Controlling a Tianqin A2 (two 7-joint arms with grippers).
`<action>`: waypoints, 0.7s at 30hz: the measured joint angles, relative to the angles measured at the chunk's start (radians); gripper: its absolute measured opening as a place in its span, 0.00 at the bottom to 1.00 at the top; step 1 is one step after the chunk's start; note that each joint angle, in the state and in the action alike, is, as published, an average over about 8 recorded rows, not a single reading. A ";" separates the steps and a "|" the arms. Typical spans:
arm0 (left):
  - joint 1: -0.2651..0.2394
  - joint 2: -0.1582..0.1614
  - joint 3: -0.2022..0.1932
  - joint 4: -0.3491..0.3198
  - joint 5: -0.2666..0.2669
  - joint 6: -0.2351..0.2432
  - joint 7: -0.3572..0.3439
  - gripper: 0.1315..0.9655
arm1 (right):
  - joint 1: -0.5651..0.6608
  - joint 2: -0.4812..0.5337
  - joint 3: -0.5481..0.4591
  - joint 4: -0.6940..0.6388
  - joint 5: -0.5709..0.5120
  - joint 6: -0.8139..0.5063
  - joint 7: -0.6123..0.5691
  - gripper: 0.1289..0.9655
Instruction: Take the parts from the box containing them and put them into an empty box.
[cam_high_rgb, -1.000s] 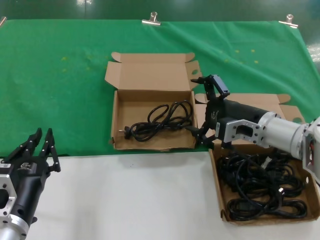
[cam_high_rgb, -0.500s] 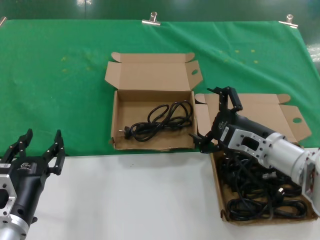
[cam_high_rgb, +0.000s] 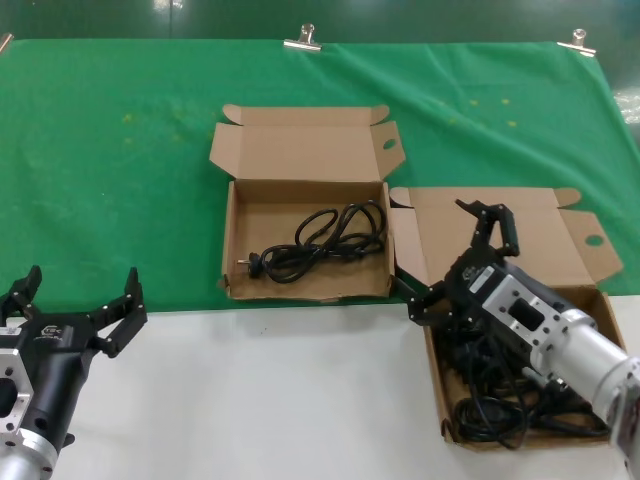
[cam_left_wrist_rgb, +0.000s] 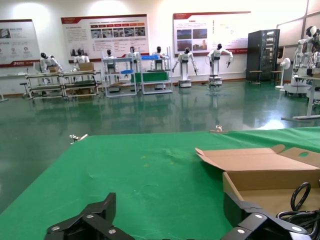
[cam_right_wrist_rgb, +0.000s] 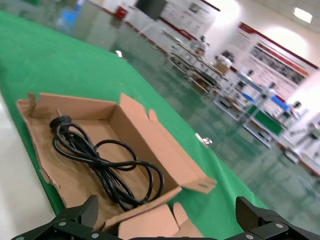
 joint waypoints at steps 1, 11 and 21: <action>0.000 0.000 0.000 0.000 0.000 0.000 0.000 0.63 | -0.013 0.001 0.003 0.013 0.002 0.009 0.015 1.00; 0.000 0.000 0.000 0.000 0.000 0.000 0.000 0.84 | -0.145 0.006 0.035 0.143 0.027 0.106 0.173 1.00; 0.000 0.000 0.000 0.000 0.000 0.000 0.000 0.95 | -0.276 0.012 0.067 0.272 0.051 0.202 0.329 1.00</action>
